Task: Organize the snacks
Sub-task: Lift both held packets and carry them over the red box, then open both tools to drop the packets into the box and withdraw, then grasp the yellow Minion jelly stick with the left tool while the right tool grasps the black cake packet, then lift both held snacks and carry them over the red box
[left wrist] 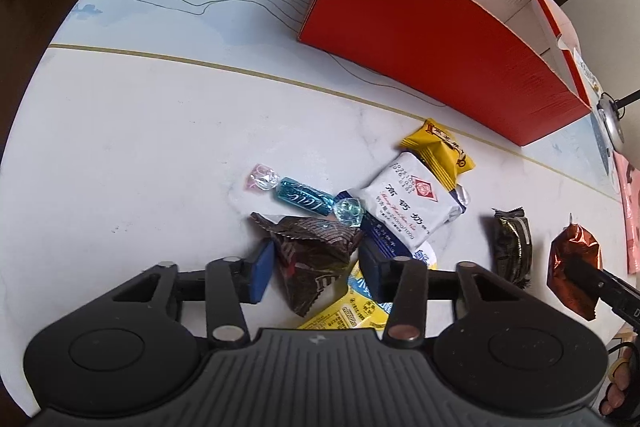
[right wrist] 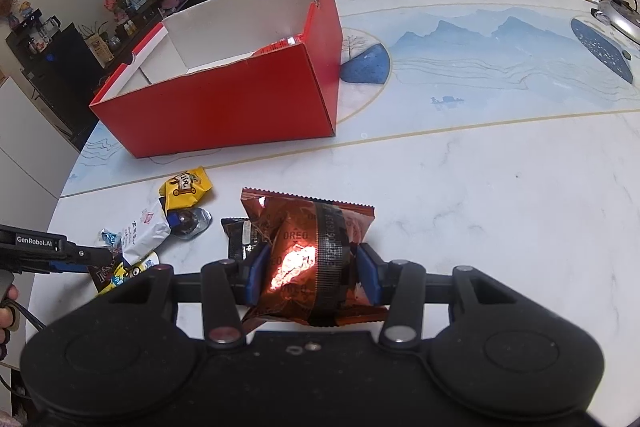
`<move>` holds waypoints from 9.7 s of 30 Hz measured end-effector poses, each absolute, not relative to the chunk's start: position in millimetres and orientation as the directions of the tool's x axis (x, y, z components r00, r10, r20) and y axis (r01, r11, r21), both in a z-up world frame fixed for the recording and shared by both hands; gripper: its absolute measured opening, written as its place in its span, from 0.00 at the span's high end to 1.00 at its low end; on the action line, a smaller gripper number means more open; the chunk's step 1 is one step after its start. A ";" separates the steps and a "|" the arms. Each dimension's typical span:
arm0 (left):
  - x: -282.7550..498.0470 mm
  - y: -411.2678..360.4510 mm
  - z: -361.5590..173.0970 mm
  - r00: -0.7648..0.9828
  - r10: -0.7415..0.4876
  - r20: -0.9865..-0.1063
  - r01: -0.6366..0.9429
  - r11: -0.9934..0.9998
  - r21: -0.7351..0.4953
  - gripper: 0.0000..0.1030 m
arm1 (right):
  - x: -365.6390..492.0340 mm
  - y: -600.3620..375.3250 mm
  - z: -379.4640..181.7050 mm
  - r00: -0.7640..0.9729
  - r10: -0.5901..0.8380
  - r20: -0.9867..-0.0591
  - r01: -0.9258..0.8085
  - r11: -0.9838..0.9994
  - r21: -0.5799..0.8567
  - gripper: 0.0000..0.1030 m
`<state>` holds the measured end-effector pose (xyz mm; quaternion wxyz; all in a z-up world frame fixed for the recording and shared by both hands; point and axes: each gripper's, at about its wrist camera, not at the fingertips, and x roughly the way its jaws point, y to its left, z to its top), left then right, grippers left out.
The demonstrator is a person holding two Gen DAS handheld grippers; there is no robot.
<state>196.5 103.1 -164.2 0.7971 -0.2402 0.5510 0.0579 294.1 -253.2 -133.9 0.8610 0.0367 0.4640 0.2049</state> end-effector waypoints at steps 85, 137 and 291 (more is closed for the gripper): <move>411.9 60.8 -54.5 0.465 0.063 -0.883 -0.177 0.984 -0.023 0.74 | 458.5 -111.7 -72.7 0.469 0.392 -0.792 -0.582 0.811 0.056 0.55; 382.1 72.7 -54.7 0.452 -0.006 -0.892 -0.190 0.976 -0.103 0.73 | 428.5 -123.2 -41.1 0.495 0.445 -0.746 -0.585 0.806 0.093 0.19; 220.1 31.1 -17.1 0.628 -0.080 -0.774 -0.029 0.991 -0.127 0.50 | 303.1 -173.3 -35.5 0.613 0.466 -0.638 -0.542 0.836 0.090 0.62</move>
